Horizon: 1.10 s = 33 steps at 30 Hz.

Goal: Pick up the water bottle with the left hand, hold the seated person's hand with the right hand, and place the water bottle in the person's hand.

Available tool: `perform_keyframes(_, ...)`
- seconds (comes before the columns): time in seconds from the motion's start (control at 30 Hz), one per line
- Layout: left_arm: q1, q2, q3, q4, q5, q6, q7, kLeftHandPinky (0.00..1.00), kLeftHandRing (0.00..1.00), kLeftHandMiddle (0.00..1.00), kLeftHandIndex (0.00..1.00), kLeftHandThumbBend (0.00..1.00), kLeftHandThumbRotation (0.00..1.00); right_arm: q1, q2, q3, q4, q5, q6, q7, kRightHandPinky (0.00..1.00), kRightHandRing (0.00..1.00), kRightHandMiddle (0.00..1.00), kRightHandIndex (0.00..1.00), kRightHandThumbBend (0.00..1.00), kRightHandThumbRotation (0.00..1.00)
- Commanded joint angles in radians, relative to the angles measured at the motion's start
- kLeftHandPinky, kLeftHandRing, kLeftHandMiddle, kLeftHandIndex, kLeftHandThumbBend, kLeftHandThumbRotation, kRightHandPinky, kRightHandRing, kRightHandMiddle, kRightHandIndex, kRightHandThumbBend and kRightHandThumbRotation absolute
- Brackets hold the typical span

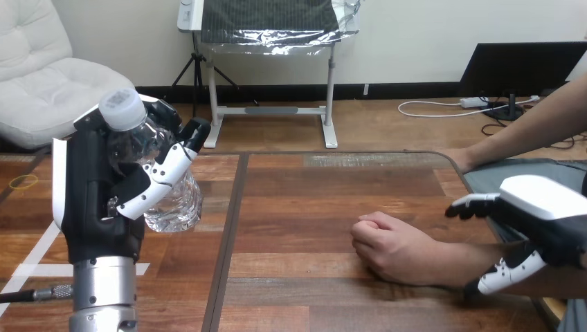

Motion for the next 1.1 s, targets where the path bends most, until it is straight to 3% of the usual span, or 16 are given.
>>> perform_keyframes(0.0, -0.037, -0.007, -0.007, -0.029, 0.0, -0.009, 0.001, 0.21, 0.27, 0.34, 0.36, 0.51, 0.0, -0.065, -0.011, 0.026, 0.003, -0.021, 0.007, -0.014, 0.8, 0.8, 0.81, 0.82, 1.0, 0.32)
perform_keyframes(0.43, -0.037, -0.007, -0.007, -0.026, -0.005, -0.014, -0.005, 0.21, 0.27, 0.34, 0.36, 0.5, 0.0, -0.091, 0.006, 0.089, 0.038, -0.091, 0.025, -0.032, 0.79, 0.8, 0.8, 0.81, 1.0, 0.3)
perform_keyframes(0.63, -0.039, -0.007, -0.008, -0.022, -0.014, -0.02, -0.012, 0.21, 0.27, 0.34, 0.36, 0.5, 0.0, -0.115, 0.017, 0.126, 0.069, -0.113, 0.041, -0.016, 0.78, 0.8, 0.81, 0.82, 1.0, 0.29)
perform_keyframes(1.07, -0.042, -0.007, -0.005, -0.022, -0.003, -0.026, -0.012, 0.21, 0.27, 0.34, 0.36, 0.5, 0.0, -0.15, 0.05, 0.205, 0.135, -0.178, 0.052, -0.07, 0.74, 0.78, 0.8, 0.81, 1.0, 0.28)
